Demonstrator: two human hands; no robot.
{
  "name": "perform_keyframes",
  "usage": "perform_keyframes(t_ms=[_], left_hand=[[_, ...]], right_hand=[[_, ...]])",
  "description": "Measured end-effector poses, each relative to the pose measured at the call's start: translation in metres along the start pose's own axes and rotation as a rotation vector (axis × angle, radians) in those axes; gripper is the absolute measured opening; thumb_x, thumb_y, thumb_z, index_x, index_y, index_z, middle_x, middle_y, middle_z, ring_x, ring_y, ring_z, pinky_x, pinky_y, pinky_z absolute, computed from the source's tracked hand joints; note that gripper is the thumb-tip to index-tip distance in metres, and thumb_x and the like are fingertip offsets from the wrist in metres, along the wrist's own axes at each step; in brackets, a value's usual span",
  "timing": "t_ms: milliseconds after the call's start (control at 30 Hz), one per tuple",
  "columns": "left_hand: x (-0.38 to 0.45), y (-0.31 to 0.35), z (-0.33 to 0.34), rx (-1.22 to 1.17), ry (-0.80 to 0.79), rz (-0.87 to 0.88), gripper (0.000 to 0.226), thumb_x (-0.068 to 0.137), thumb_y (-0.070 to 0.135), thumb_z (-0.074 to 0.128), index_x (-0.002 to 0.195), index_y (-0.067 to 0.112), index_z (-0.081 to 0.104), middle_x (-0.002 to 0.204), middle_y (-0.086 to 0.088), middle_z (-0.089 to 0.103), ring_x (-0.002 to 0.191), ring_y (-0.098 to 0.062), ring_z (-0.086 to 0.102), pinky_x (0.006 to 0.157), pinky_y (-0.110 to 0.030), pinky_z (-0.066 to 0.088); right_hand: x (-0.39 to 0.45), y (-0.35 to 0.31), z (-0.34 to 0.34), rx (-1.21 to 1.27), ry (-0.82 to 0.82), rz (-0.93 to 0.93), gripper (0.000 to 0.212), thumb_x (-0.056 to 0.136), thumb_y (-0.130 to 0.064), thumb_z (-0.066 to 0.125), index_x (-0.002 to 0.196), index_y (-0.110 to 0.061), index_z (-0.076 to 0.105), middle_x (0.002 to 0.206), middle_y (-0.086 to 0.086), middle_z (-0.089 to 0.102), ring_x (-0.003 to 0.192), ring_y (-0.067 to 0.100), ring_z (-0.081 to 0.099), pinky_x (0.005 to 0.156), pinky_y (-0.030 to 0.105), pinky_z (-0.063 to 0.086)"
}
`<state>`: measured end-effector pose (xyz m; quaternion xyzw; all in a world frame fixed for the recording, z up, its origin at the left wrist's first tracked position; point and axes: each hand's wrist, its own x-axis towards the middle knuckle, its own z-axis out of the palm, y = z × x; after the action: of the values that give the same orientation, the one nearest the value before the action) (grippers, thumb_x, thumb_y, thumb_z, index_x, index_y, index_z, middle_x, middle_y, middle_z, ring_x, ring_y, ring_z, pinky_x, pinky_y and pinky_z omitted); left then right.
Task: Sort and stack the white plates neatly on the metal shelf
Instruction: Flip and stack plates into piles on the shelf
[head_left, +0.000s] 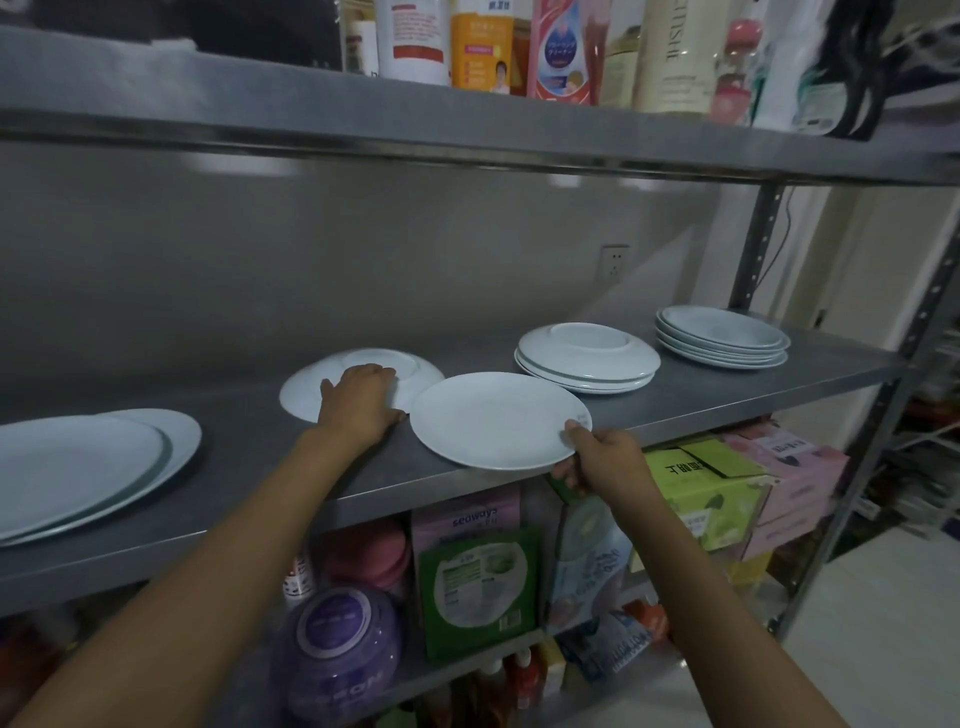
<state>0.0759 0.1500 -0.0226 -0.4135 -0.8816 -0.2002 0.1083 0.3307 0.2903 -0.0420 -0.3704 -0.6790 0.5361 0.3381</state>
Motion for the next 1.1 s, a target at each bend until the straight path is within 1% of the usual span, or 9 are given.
perform_keyframes(t_ms=[167, 300, 400, 533, 667, 767, 833, 933, 1100], left_hand=[[0.002, -0.002, 0.000, 0.156, -0.079, 0.039, 0.033, 0.091, 0.036, 0.061, 0.110, 0.010, 0.058, 0.121, -0.008, 0.056, 0.112, -0.029, 0.048, 0.094, -0.051, 0.040], [0.001, -0.005, 0.006, 0.263, -0.083, 0.079, 0.051, 0.095, 0.040, 0.052, 0.137, 0.014, 0.039, 0.127, -0.010, 0.048, 0.115, -0.030, 0.043, 0.084, -0.048, 0.043], [0.001, -0.013, 0.008, 0.385, -0.088, 0.113, 0.060, 0.097, 0.033, 0.049, 0.148, 0.021, 0.021, 0.125, -0.012, 0.045, 0.110, -0.032, 0.044, 0.075, -0.046, 0.049], [-0.001, -0.018, 0.004, 0.602, -0.057, 0.219, 0.061, 0.094, 0.007, 0.045, 0.150, 0.012, 0.018, 0.120, -0.016, 0.050, 0.099, -0.034, 0.054, 0.064, -0.038, 0.043], [-0.006, -0.028, -0.006, 0.630, -0.007, 0.264, 0.057, 0.083, 0.008, 0.067, 0.136, 0.004, 0.046, 0.091, -0.018, 0.062, 0.067, -0.034, 0.062, 0.049, -0.034, 0.043], [-0.002, -0.037, -0.006, 0.619, 0.073, 0.264, 0.068, 0.048, -0.001, 0.086, 0.112, -0.004, 0.064, 0.064, -0.019, 0.056, 0.039, -0.029, 0.052, 0.034, -0.026, 0.034], [-0.011, -0.030, -0.019, 0.620, -0.008, 0.170, 0.074, 0.056, -0.006, 0.079, 0.125, -0.005, 0.054, 0.078, -0.022, 0.059, 0.053, -0.032, 0.058, 0.040, -0.031, 0.044], [-0.015, -0.035, -0.025, 0.574, 0.062, 0.107, 0.080, 0.071, -0.010, 0.067, 0.142, -0.006, 0.030, 0.114, -0.024, 0.054, 0.092, -0.035, 0.062, 0.063, -0.036, 0.052], [-0.016, -0.054, -0.026, 0.640, 0.180, 0.054, 0.052, 0.050, -0.016, 0.069, 0.101, -0.011, 0.061, 0.079, -0.020, 0.063, 0.060, -0.031, 0.063, 0.038, -0.032, 0.050]], right_hand=[[0.005, 0.002, -0.010, -0.214, 0.106, -0.048, 0.050, 0.093, -0.038, 0.049, 0.073, 0.006, 0.063, 0.062, 0.021, 0.068, 0.051, 0.023, 0.058, 0.058, 0.033, 0.048], [0.005, -0.006, -0.014, -0.234, 0.316, -0.050, 0.043, 0.089, -0.036, 0.049, 0.121, -0.009, 0.053, 0.091, 0.012, 0.071, 0.092, 0.029, 0.063, 0.084, 0.039, 0.050], [-0.003, -0.015, -0.009, -0.180, 0.383, -0.129, 0.039, 0.090, -0.023, 0.049, 0.126, -0.011, 0.049, 0.076, 0.004, 0.066, 0.080, 0.024, 0.061, 0.074, 0.035, 0.047], [-0.013, -0.026, 0.008, -0.142, 0.395, -0.243, 0.037, 0.089, -0.020, 0.048, 0.125, -0.015, 0.050, 0.069, -0.001, 0.060, 0.080, 0.025, 0.061, 0.076, 0.038, 0.049], [-0.014, -0.036, 0.026, -0.073, 0.346, -0.267, 0.033, 0.090, -0.023, 0.048, 0.123, -0.018, 0.051, 0.071, 0.000, 0.063, 0.080, 0.019, 0.061, 0.078, 0.037, 0.048], [-0.016, -0.040, 0.038, -0.048, 0.319, -0.266, 0.031, 0.090, -0.022, 0.048, 0.120, -0.019, 0.051, 0.071, 0.000, 0.062, 0.079, 0.017, 0.060, 0.076, 0.034, 0.045], [-0.019, -0.041, 0.046, -0.064, 0.300, -0.269, 0.029, 0.090, -0.022, 0.048, 0.119, -0.018, 0.051, 0.071, 0.002, 0.062, 0.078, 0.018, 0.060, 0.076, 0.035, 0.045], [-0.023, -0.043, 0.059, -0.070, 0.264, -0.299, 0.026, 0.091, -0.020, 0.048, 0.117, -0.018, 0.052, 0.068, 0.004, 0.059, 0.073, 0.018, 0.058, 0.072, 0.035, 0.046], [-0.030, -0.051, 0.084, -0.085, 0.226, -0.325, 0.021, 0.091, -0.018, 0.048, 0.112, -0.019, 0.055, 0.065, 0.000, 0.055, 0.068, 0.013, 0.053, 0.071, 0.035, 0.044]])
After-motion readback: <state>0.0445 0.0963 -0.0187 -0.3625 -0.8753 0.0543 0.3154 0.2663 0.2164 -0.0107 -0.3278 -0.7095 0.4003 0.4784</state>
